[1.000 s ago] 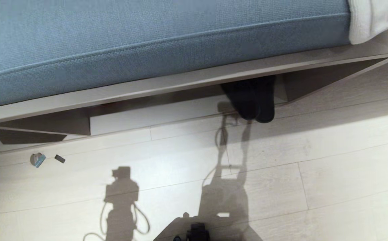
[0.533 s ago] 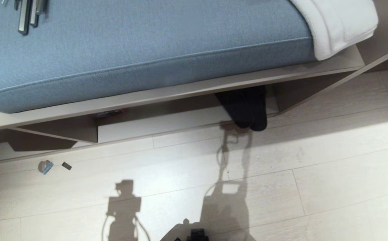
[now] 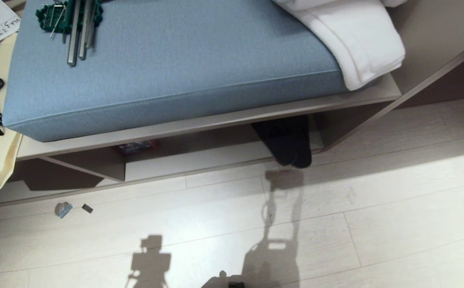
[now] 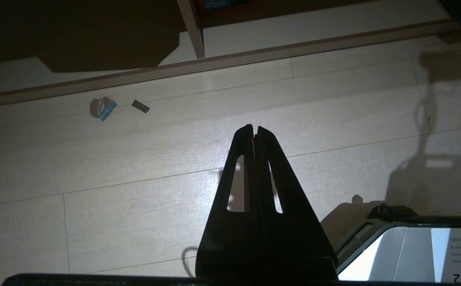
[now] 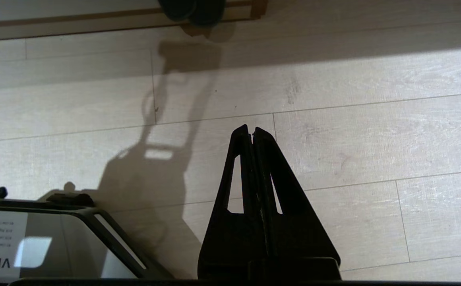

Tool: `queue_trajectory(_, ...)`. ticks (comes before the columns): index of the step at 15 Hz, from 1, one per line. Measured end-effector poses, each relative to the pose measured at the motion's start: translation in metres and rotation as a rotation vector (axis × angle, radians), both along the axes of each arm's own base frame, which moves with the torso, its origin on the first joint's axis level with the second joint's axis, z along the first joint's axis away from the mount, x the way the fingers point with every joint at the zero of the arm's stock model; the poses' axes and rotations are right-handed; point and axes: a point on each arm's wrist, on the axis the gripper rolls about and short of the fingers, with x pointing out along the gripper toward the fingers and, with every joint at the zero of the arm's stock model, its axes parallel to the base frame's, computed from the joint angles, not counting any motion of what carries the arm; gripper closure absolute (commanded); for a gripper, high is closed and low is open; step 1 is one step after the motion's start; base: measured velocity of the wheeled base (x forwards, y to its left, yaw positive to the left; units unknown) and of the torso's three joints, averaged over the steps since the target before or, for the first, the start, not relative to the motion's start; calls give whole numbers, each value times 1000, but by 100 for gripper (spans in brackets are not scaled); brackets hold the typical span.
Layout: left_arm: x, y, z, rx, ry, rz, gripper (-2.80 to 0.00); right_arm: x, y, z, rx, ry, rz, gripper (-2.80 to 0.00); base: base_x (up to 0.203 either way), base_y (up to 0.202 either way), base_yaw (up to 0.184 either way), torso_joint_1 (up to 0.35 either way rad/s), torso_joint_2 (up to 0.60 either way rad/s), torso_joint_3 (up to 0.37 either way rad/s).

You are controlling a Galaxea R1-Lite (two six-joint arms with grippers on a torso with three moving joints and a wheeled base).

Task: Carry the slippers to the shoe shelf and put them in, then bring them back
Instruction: Pick up the slippers in the shoe cabinet

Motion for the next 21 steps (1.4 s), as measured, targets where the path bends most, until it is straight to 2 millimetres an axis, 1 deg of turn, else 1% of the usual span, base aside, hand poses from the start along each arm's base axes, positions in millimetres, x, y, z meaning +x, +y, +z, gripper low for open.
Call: queue_trajectory(21,0,0,0,1,-1,0,0,0,0,0,-4,2,-2,0,0,0,0,2,1,201)
